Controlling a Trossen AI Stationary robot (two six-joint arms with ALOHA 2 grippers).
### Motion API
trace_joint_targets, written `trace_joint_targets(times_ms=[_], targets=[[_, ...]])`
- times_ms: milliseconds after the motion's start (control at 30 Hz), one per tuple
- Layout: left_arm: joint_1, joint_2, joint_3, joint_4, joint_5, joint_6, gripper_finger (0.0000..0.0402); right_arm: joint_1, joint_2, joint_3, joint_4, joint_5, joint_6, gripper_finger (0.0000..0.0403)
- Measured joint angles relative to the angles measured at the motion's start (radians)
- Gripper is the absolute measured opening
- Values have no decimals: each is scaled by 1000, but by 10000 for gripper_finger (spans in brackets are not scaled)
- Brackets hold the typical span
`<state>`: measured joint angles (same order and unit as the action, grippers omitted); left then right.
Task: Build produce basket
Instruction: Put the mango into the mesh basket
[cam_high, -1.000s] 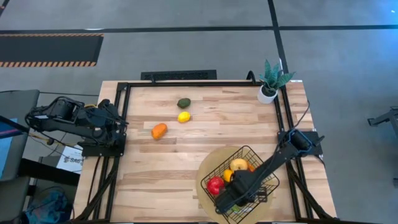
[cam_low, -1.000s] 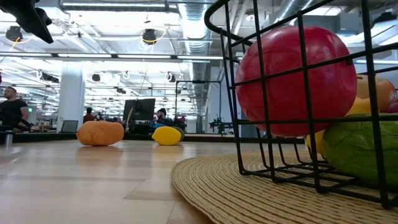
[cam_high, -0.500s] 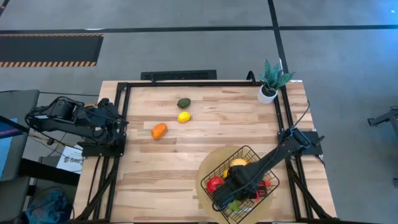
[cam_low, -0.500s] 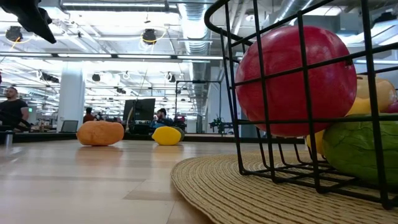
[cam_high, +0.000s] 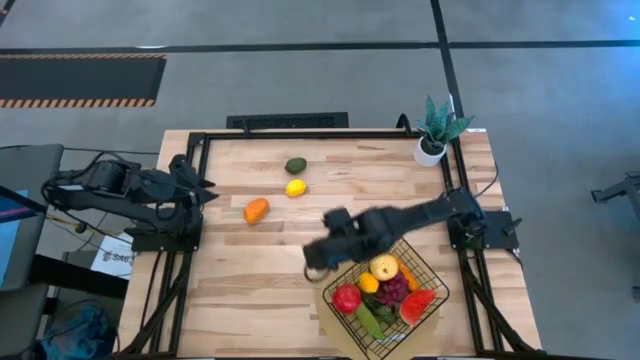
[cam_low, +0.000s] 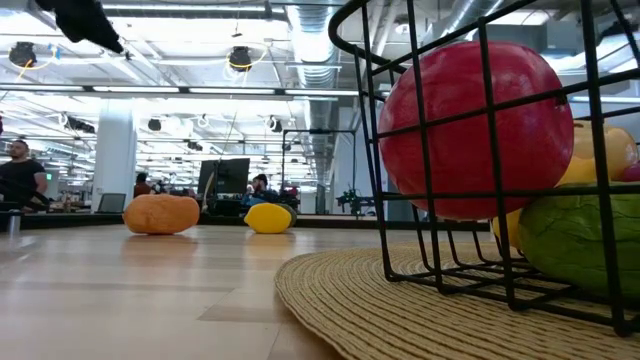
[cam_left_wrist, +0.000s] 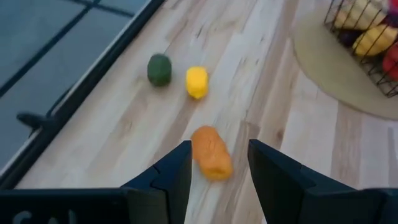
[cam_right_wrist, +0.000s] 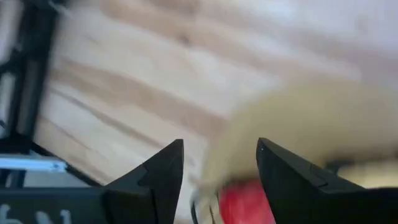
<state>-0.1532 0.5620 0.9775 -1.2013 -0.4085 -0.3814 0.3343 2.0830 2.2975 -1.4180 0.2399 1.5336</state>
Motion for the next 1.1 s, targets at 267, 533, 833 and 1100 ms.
trace_joint_targets(times_ms=[267,533,833,1100], targets=[[0,19,0,-71,-7,59,146,-127,0,48,17,-21,-315,212],[11,147,0,-160,-138,-43,201,-224,0,48,-128,-104,-589,217],[93,360,0,-139,28,-271,258,-268,-5,55,-154,-107,-922,207],[153,527,0,-60,161,-250,257,-294,-4,57,-153,-107,-1085,200]])
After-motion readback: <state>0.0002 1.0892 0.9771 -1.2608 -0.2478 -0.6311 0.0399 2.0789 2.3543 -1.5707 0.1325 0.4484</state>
